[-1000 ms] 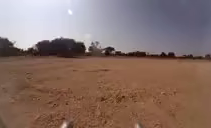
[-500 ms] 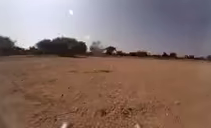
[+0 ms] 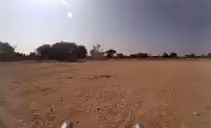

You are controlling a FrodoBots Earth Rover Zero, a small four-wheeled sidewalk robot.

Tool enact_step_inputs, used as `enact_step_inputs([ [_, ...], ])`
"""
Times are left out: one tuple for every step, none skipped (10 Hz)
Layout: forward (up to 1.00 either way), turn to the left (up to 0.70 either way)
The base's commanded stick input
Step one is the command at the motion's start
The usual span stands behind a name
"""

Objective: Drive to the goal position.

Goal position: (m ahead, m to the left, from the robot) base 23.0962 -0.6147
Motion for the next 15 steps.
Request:
enact_step_inputs([
  [0.70, 0.00],
  [0.70, 0.00],
  [0.70, 0.00],
  [0.70, 0.00],
  [0.70, 0.00],
  [0.70, 0.00],
  [0.70, 0.00],
  [0.70, 0.00],
  [0.70, 0.00],
  [0.70, 0.00],
  [0.70, 0.00],
  [0.70, 0.00],
  [0.70, 0.00],
  [0.70, 0.00],
  [0.70, 0.00],
])
